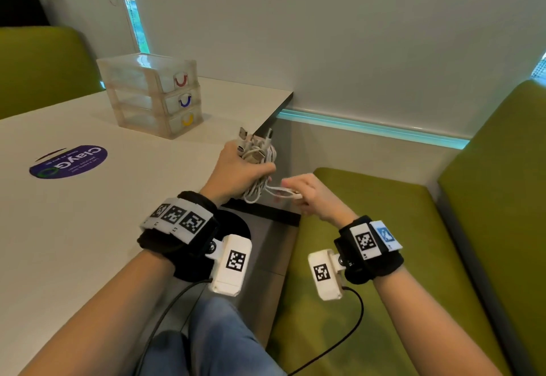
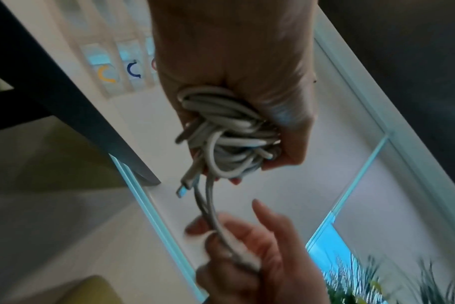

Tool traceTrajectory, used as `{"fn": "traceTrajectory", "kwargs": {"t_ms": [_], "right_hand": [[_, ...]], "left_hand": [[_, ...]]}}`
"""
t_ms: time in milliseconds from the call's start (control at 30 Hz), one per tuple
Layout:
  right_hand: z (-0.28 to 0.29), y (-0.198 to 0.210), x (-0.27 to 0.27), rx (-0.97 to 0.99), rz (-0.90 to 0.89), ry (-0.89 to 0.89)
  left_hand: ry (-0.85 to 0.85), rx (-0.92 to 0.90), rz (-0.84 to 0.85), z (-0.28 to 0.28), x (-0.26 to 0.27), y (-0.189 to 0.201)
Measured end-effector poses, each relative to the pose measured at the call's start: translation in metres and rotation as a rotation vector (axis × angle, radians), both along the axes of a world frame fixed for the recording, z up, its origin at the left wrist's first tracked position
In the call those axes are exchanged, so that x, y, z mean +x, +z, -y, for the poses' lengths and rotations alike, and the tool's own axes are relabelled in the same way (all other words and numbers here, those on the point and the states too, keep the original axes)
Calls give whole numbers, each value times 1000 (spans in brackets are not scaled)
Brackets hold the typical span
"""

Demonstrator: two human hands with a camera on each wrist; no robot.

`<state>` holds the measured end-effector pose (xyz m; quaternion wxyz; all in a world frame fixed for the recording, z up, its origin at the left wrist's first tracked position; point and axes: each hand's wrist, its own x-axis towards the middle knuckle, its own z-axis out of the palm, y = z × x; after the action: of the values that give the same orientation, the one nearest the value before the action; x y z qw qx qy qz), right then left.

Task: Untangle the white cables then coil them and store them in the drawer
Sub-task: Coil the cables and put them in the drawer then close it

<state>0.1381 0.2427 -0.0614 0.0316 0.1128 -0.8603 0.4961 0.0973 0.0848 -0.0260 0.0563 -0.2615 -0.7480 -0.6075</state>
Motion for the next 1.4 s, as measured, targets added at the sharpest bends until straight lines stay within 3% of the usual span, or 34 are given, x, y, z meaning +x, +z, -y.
{"fn": "traceTrajectory", "kwargs": {"t_ms": [167, 367, 500, 600, 733, 900, 1033, 1167, 1233, 1400], "right_hand": [[2, 10, -12, 51, -85, -167], [8, 4, -17, -57, -49, -234], [12, 3, -16, -119, -14, -242], [15, 9, -13, -114, -23, -227], [15, 19, -12, -39, -100, -218], [15, 5, -10, 54, -364, -367], [30, -12, -10, -202, -409, -500], [44, -12, -11, -502, -380, -430], [47, -11, -13, -539, -389, -393], [51, -10, -12, -628, -386, -406]], "left_hand": [[-64, -349, -139, -7, 12, -14], [-96, -481, -173, -11, 18, -23], [0, -584, -335, -14, 15, -20], [-23, -413, -257, -14, 18, -23], [67, -281, -251, -16, 18, -27], [137, -126, -105, -15, 12, -24], [40, 82, 34, -24, 19, -23], [-50, 191, 152, -28, 23, -17], [-121, 229, 226, -27, 25, -13], [-176, 219, 204, -27, 28, -9]]}}
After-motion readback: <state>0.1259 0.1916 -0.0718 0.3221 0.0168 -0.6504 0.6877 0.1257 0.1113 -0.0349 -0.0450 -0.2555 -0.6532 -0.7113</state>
